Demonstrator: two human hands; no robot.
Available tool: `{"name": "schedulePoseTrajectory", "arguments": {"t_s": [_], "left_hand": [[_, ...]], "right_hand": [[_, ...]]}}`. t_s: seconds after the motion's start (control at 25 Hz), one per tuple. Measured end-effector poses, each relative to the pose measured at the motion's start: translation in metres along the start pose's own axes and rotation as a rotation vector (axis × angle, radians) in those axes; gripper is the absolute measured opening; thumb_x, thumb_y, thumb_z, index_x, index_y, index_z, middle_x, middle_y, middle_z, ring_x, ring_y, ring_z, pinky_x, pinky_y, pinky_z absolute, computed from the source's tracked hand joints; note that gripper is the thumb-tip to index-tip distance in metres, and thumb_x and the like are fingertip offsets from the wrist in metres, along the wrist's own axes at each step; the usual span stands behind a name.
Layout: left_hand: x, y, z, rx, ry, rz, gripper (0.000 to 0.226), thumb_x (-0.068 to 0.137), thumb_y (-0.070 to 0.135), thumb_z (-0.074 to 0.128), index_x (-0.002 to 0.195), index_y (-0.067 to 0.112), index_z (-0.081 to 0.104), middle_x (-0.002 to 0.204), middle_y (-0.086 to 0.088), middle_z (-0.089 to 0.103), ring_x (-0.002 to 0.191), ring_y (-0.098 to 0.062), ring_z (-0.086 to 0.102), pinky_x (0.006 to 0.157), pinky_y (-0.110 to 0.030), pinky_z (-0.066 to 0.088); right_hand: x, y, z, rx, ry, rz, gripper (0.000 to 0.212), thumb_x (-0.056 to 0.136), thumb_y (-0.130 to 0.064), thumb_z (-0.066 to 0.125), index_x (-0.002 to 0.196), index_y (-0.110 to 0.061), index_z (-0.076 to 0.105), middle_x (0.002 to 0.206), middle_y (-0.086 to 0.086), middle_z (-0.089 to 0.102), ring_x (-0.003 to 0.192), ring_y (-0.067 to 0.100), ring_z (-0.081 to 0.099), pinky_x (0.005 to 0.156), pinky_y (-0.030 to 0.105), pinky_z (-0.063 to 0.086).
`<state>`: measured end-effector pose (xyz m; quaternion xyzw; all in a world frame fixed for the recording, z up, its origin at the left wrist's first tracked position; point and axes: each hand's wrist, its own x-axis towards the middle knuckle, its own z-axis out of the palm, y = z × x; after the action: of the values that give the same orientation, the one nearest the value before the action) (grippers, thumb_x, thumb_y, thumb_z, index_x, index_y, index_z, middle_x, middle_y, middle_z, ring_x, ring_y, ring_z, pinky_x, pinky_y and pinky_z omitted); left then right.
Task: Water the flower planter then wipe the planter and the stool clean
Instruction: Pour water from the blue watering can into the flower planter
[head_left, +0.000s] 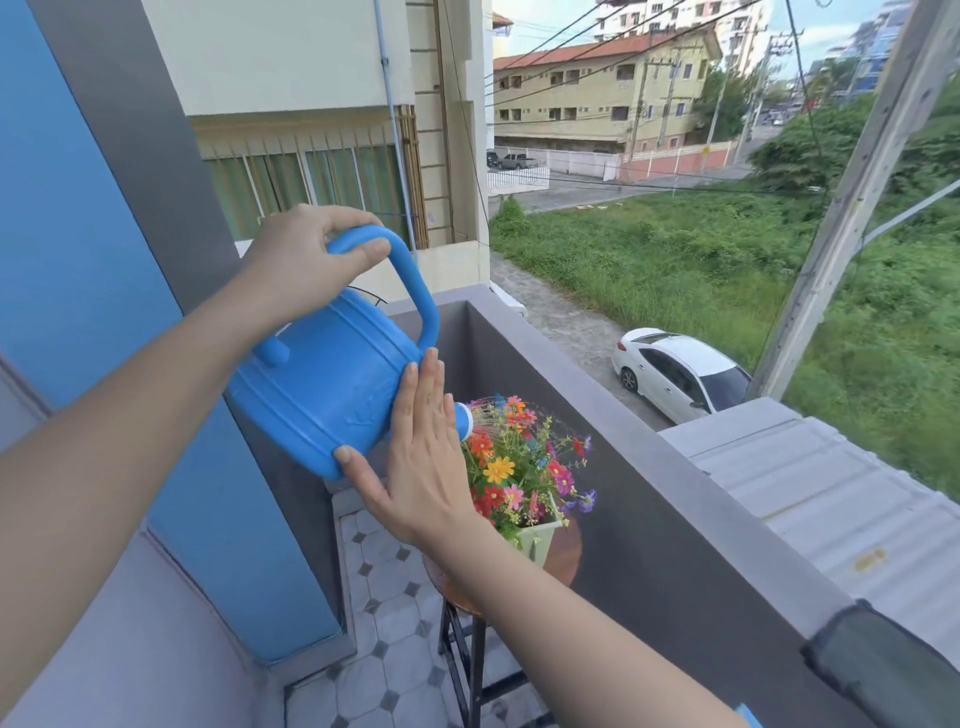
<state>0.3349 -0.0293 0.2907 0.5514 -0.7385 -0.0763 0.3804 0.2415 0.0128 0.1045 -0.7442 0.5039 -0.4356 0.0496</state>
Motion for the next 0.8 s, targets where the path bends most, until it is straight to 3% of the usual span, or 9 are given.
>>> {"name": "schedulePoseTrajectory", "arguments": {"t_s": [0.16,0.32,0.44,0.52,0.68,0.8], "left_hand": [[0.003,0.007,-0.003,0.051,-0.052,0.003,0.028,0.087,0.04,0.059,0.112,0.03,0.064,0.098,0.002,0.065,0.081,-0.021,0.057,0.06,-0.019,0.039],[0.007,0.008,-0.004,-0.01,-0.096,-0.035,0.029,0.085,0.045,0.06,0.112,0.035,0.064,0.095,0.001,0.068,0.071,-0.024,0.054,0.055,-0.024,0.04],[0.007,0.009,-0.001,-0.029,-0.047,-0.005,0.023,0.087,0.042,0.058,0.107,0.034,0.065,0.074,0.011,0.063,0.061,-0.011,0.049,0.056,-0.023,0.039],[0.004,0.009,0.001,-0.029,0.011,0.012,0.016,0.088,0.038,0.057,0.103,0.036,0.063,0.07,0.016,0.056,0.064,-0.004,0.049,0.058,-0.018,0.037],[-0.002,0.002,0.005,0.036,0.107,0.026,0.022,0.09,0.034,0.056,0.109,0.028,0.064,0.086,-0.001,0.063,0.083,-0.017,0.05,0.07,-0.026,0.034],[-0.007,-0.015,0.006,0.05,0.149,0.007,0.025,0.091,0.032,0.055,0.111,0.02,0.065,0.069,0.003,0.055,0.077,-0.019,0.045,0.071,-0.026,0.03]], "right_hand": [[-0.005,-0.005,0.0,0.035,0.008,-0.001,0.087,0.087,-0.072,0.009,0.141,-0.022,-0.036,0.146,-0.003,-0.047,0.144,0.016,-0.029,0.113,0.023,-0.025],[-0.004,-0.001,-0.008,0.05,0.046,-0.015,0.084,0.087,-0.07,0.012,0.14,-0.027,-0.039,0.145,-0.011,-0.05,0.145,0.017,-0.029,0.114,0.025,-0.023],[0.003,0.006,-0.011,-0.016,0.035,-0.017,0.085,0.088,-0.069,0.01,0.143,-0.022,-0.034,0.147,-0.005,-0.047,0.144,0.016,-0.03,0.115,0.025,-0.022],[0.009,0.01,-0.013,-0.059,-0.008,-0.009,0.087,0.089,-0.068,0.013,0.145,-0.017,-0.028,0.152,0.003,-0.036,0.143,0.014,-0.032,0.117,0.028,-0.018],[0.016,0.008,-0.017,-0.054,-0.149,0.0,0.085,0.093,-0.055,0.03,0.147,-0.009,-0.017,0.155,0.008,-0.025,0.142,0.019,-0.031,0.118,0.034,-0.011],[0.009,0.001,-0.016,0.05,-0.192,0.005,0.085,0.097,-0.042,0.045,0.151,-0.007,-0.01,0.159,0.011,-0.02,0.147,0.022,-0.02,0.118,0.036,-0.008]]}}
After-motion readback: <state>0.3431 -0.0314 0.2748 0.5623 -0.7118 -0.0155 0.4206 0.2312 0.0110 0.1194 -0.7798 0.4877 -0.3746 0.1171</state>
